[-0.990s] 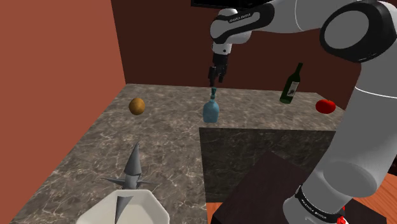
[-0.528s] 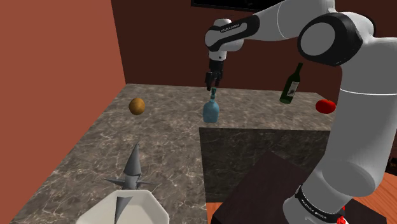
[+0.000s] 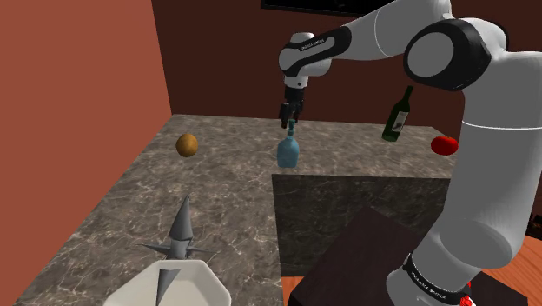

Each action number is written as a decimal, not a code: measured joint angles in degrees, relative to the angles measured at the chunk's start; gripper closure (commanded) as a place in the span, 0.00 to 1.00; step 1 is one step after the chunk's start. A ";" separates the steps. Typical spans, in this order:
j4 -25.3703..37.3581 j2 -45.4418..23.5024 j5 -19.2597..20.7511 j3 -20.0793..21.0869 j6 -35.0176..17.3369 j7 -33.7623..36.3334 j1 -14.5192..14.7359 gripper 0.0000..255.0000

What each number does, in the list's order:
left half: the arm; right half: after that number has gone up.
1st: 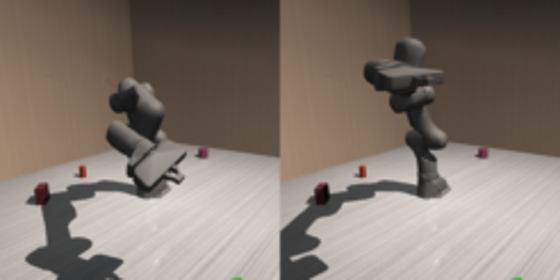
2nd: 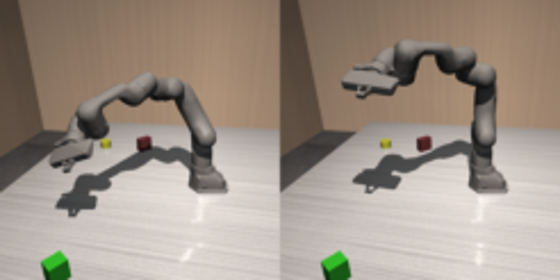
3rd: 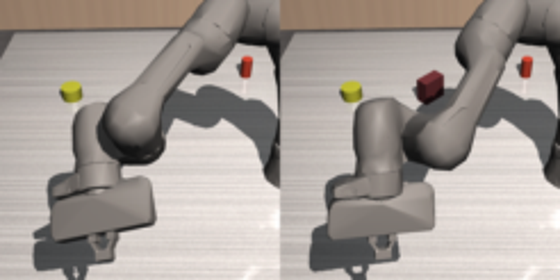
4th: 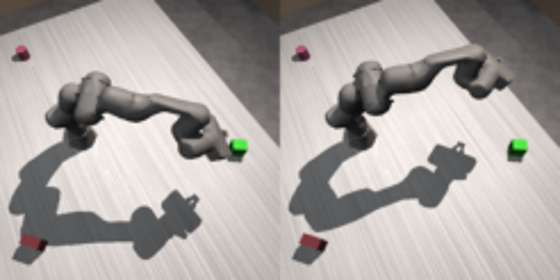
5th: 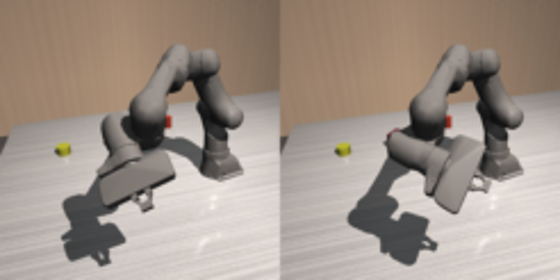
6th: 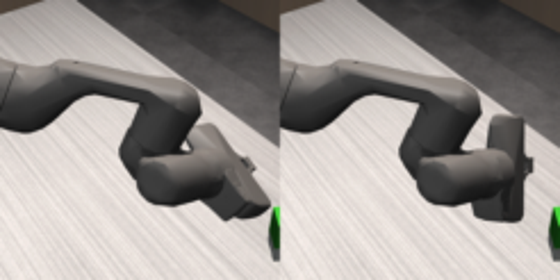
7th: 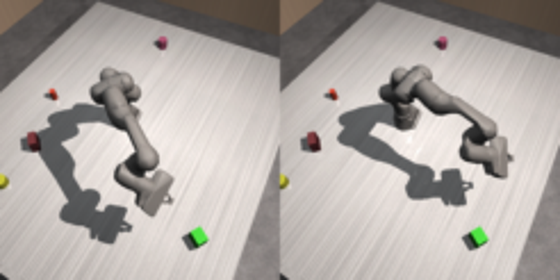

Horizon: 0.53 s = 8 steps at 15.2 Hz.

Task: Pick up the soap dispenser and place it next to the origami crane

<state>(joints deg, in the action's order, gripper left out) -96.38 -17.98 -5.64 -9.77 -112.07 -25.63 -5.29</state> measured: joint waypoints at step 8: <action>-0.01 -0.01 0.00 0.00 -0.02 0.00 0.00 1.00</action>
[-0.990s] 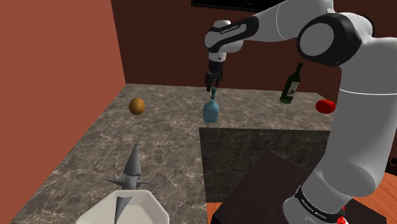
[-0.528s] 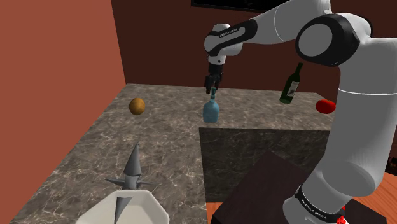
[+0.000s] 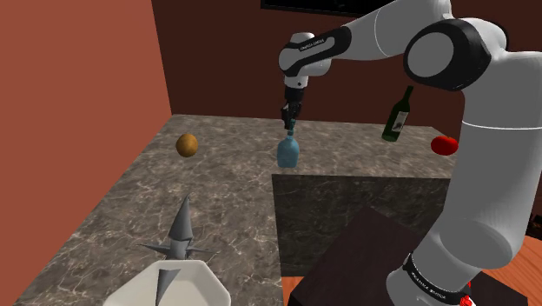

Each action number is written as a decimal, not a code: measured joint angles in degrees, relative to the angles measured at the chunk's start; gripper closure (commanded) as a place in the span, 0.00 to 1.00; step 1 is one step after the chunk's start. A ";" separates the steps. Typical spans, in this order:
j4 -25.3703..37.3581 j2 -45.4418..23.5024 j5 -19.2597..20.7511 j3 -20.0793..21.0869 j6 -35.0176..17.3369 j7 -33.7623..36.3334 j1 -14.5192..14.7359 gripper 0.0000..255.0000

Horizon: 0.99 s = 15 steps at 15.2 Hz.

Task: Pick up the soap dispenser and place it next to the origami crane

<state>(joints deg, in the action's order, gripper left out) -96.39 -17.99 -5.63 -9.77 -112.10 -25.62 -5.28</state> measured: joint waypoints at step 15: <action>4.66 1.49 0.42 -0.14 6.12 0.47 -0.01 1.00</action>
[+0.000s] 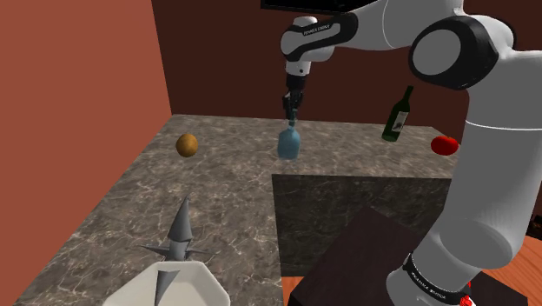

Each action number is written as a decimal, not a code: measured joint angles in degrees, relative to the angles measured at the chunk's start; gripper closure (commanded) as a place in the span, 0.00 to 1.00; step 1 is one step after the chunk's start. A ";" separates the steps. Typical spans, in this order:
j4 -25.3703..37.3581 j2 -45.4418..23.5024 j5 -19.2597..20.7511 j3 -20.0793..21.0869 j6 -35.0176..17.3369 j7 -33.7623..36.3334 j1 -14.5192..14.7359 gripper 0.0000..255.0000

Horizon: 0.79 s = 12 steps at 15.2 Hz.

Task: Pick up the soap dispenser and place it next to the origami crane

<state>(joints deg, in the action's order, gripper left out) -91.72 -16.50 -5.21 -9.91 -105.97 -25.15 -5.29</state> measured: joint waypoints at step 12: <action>9.33 -0.01 0.14 -0.16 9.31 0.36 -0.33 1.00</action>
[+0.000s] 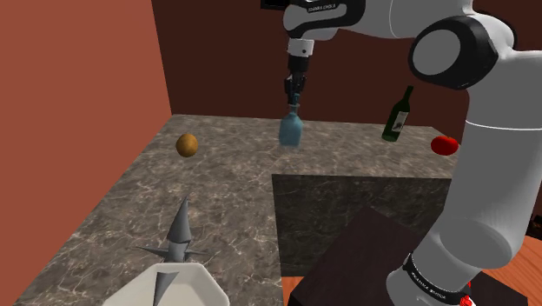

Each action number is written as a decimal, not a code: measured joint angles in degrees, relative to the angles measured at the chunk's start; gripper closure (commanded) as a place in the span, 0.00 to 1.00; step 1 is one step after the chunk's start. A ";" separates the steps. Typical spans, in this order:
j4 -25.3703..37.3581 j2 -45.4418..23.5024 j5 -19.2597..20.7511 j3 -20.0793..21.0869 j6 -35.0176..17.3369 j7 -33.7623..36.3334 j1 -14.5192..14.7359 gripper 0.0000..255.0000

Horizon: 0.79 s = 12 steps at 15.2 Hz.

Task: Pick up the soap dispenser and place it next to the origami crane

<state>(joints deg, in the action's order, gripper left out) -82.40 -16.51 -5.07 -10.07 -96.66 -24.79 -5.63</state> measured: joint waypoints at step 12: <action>12.61 -2.11 -0.34 -0.09 10.50 0.34 -0.62 1.00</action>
<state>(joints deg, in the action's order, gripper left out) -69.79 -18.62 -5.41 -10.15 -86.15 -24.45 -6.25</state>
